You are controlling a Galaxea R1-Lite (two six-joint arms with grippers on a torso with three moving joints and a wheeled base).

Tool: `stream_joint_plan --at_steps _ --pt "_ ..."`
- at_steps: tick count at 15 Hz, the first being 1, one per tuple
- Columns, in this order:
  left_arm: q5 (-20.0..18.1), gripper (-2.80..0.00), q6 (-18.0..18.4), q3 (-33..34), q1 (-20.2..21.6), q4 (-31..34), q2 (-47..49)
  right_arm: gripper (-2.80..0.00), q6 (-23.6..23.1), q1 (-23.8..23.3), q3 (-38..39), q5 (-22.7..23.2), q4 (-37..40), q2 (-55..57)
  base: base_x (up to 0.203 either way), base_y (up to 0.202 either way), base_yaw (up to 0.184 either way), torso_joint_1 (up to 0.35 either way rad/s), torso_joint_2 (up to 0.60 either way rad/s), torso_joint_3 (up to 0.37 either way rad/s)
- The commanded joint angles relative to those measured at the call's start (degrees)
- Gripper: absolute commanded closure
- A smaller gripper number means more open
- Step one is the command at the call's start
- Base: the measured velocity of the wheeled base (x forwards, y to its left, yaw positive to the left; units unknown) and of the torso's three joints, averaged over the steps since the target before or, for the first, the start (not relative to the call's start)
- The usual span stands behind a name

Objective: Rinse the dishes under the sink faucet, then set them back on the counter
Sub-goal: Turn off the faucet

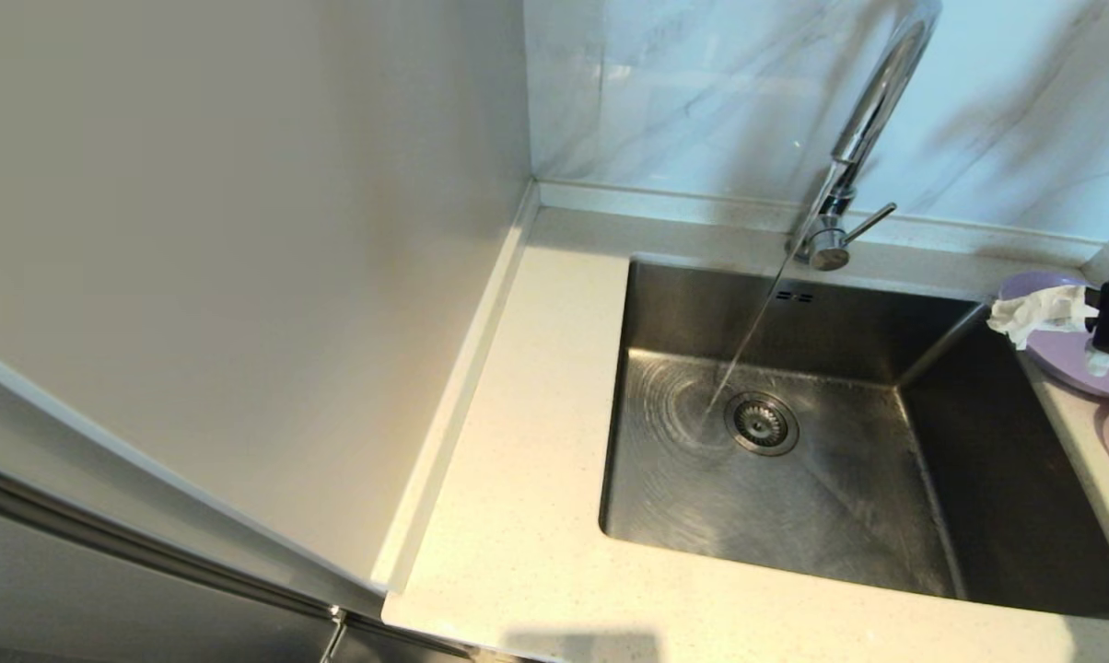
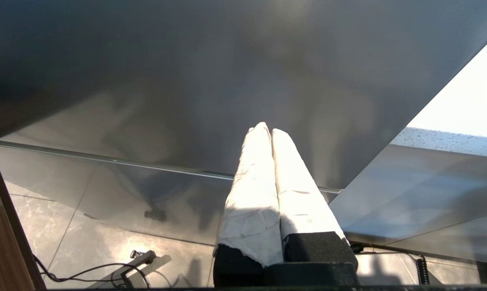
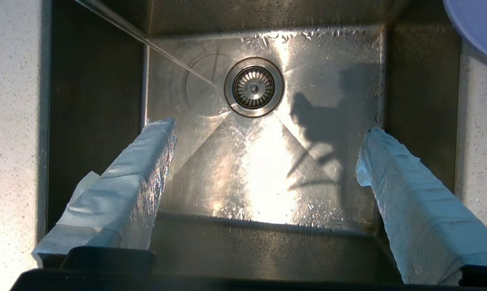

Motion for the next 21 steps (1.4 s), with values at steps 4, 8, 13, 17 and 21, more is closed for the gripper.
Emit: stream_joint_plan --at_steps 4,8,13,17,21 --pt "0.0 0.0 0.0 0.0 0.0 0.0 0.0 -2.8 0.0 0.0 0.3 0.6 0.1 -0.2 0.0 0.0 0.0 0.0 0.0 0.0" --pt "0.0 0.0 0.0 0.0 0.0 0.0 0.0 0.0 -0.4 0.0 0.2 0.7 0.1 0.1 0.0 0.0 0.0 0.0 0.0 0.0" --pt "0.0 0.0 0.0 0.0 0.0 0.0 0.0 0.0 0.9 0.1 -1.7 4.0 -0.3 2.5 0.0 0.0 0.0 0.0 0.0 0.0" --pt "0.0 0.0 0.0 0.0 0.0 0.0 0.0 0.0 17.4 0.0 -1.9 5.7 -12.2 6.9 0.0 0.0 0.0 0.0 0.0 0.0" --pt "0.0 0.0 0.0 0.0 0.0 0.0 0.0 0.0 26.9 -0.2 0.5 12.5 -25.2 12.0 0.0 0.0 0.0 0.0 0.0 0.0"
